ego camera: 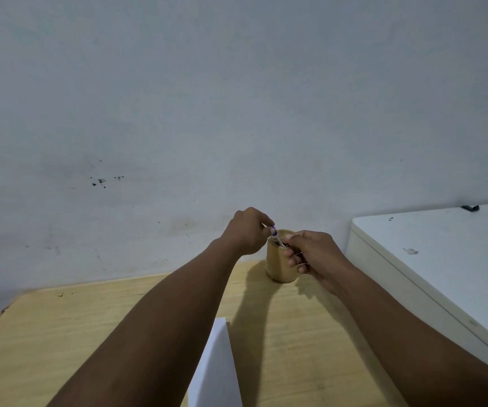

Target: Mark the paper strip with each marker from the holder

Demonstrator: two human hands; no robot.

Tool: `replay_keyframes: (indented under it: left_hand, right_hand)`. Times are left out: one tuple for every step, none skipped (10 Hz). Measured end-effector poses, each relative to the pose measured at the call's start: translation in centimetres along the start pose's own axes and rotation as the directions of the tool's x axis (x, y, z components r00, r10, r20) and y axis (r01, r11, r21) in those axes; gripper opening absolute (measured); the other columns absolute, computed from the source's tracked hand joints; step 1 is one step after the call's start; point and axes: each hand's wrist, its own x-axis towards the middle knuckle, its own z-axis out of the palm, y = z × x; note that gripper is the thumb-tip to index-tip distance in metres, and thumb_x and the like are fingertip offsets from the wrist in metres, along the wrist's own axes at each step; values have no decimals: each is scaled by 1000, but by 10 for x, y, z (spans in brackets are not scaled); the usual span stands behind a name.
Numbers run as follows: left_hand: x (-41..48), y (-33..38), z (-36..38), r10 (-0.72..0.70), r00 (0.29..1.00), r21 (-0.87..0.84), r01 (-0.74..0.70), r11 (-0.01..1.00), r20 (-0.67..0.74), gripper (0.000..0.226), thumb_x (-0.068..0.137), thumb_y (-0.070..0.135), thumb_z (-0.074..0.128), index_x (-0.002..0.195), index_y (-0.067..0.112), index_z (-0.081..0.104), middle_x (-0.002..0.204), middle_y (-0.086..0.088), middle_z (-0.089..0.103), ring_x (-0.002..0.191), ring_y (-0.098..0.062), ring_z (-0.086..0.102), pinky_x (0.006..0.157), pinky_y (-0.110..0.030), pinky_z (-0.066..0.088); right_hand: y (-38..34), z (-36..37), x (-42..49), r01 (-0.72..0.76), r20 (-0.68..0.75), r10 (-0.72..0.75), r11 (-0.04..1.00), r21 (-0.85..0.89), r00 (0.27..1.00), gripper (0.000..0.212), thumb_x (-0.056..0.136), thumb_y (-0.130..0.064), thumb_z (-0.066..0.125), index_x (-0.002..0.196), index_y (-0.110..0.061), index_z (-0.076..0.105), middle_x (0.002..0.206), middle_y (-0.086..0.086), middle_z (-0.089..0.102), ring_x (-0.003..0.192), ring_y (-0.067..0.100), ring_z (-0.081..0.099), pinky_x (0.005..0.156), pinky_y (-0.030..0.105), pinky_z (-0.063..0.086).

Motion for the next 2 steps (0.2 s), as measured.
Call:
replay_keyframes:
  left_hand:
    - [-4, -1, 2, -3, 1000, 17, 3, 1000, 17, 34, 98, 23, 60, 129, 12, 70, 128, -12, 72, 119, -27, 65, 95, -30, 49]
    - [-9, -4, -6, -48, 999, 20, 48, 999, 23, 46, 97, 29, 63, 141, 15, 61, 129, -10, 72, 123, -26, 63, 102, -34, 48]
  right_hand:
    - [-1, -1, 3, -1, 0, 1, 1000, -4, 1000, 18, 97, -19, 65, 98, -3, 74, 66, 4, 68, 52, 14, 58, 45, 23, 41]
    - [-8, 1, -1, 6, -14, -8, 996, -91, 1000, 17, 98, -18, 63, 99, -6, 74, 70, 4, 69, 53, 14, 59, 47, 24, 41]
